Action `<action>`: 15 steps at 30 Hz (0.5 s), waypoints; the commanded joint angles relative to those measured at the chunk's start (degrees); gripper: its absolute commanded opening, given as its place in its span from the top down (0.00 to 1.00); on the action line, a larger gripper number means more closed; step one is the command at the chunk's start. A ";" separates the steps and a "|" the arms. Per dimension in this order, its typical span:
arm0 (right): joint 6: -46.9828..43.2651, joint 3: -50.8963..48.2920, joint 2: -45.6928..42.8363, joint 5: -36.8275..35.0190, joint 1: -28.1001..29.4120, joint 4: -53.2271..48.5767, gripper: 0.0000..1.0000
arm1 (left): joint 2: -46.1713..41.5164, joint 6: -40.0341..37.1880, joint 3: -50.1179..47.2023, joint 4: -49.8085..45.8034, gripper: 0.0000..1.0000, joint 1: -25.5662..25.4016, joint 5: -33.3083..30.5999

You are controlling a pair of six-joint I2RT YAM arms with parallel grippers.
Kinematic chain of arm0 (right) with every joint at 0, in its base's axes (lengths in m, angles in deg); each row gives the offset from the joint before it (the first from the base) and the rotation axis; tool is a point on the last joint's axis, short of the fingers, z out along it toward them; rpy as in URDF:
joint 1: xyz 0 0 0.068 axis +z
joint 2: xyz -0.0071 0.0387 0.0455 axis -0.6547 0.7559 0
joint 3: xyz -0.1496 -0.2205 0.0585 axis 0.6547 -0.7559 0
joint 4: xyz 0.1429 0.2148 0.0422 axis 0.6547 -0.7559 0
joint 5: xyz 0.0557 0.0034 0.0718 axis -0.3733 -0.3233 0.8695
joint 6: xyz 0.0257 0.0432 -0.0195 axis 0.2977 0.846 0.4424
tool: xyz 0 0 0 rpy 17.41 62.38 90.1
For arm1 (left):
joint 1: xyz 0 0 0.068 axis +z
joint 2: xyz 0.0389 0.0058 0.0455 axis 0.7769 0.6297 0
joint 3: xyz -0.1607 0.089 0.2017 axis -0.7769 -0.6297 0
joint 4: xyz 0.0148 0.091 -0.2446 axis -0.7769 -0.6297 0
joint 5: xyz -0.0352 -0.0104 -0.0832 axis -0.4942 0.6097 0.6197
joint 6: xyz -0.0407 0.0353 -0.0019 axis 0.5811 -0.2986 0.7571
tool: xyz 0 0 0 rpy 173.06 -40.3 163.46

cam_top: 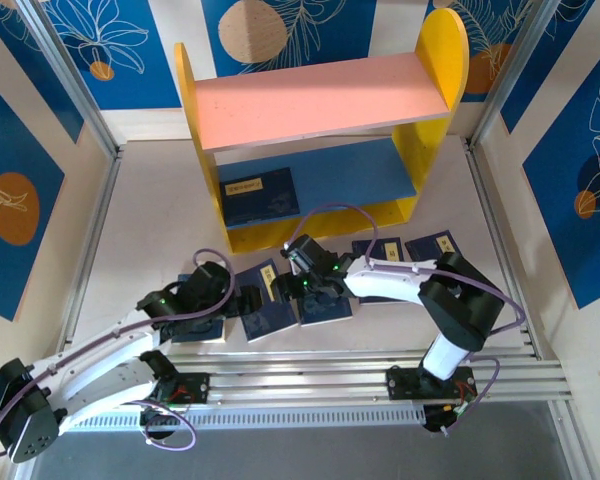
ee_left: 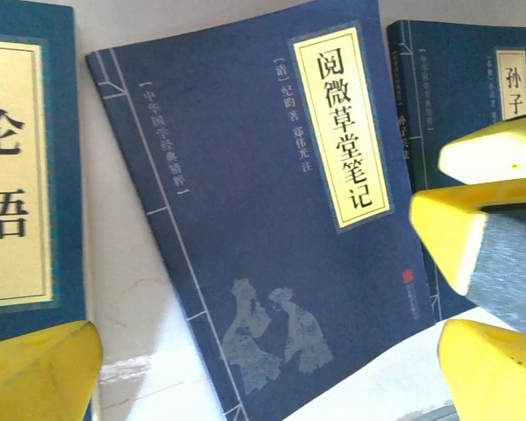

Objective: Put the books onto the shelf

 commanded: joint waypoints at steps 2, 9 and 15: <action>1.19 1.49 2.25 3.40 0.61 2.48 0.38 | -0.01 3.79 -3.44 3.61 0.02 -1.69 0.41; 1.15 2.68 4.70 4.53 0.64 2.88 0.41 | 0.63 5.54 -5.61 5.65 0.03 -2.74 0.10; 0.14 4.66 6.71 4.76 0.74 0.59 0.45 | 3.19 5.52 -5.53 7.52 0.03 -2.93 0.34</action>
